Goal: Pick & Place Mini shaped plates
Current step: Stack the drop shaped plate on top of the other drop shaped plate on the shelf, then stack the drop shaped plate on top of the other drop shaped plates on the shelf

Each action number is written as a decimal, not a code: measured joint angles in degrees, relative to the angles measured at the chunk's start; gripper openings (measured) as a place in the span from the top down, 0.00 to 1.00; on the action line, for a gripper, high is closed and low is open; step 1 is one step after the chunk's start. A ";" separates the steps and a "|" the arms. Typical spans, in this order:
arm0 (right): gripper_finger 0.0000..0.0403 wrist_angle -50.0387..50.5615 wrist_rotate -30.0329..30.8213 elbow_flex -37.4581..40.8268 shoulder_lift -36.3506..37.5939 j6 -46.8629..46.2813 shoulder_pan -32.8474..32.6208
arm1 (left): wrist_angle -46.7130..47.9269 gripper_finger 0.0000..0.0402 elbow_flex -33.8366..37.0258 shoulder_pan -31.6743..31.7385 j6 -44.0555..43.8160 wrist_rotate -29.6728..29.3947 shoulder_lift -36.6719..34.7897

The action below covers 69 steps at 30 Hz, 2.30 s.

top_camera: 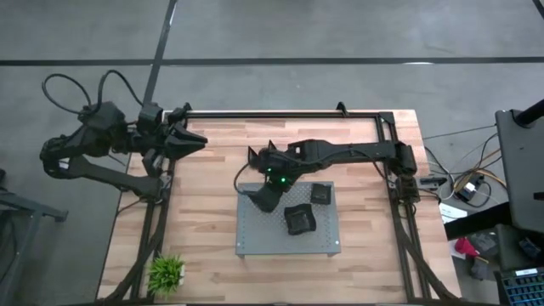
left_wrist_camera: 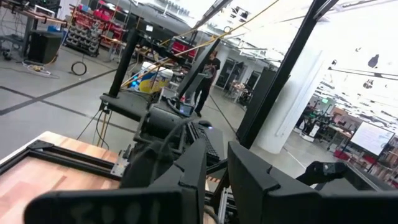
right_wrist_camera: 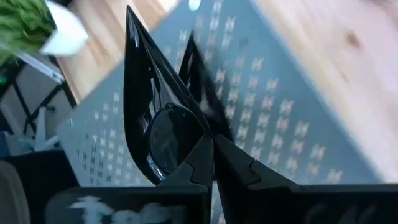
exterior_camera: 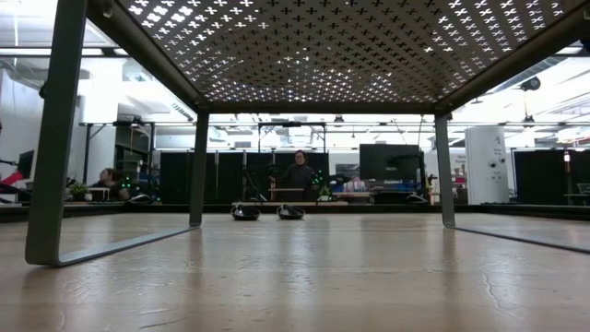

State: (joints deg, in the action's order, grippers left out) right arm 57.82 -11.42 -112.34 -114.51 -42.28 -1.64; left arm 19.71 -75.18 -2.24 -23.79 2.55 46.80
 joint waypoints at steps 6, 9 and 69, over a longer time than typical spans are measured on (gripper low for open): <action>0.98 6.13 1.15 -4.17 -2.55 -0.86 -0.54 | 0.02 0.85 0.00 0.01 -0.04 -0.01 -0.05; 0.98 6.90 2.42 -4.54 -2.54 -1.59 -0.63 | 0.03 0.85 0.00 0.00 -0.04 0.00 -0.16; 0.82 6.45 5.70 -7.78 -2.24 -7.98 -2.33 | -0.62 0.85 0.00 0.00 1.16 -0.03 -0.56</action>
State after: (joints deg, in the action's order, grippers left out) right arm 64.27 -5.73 -120.12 -116.75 -50.25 -3.97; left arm 19.09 -75.18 -2.24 -22.63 2.52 46.24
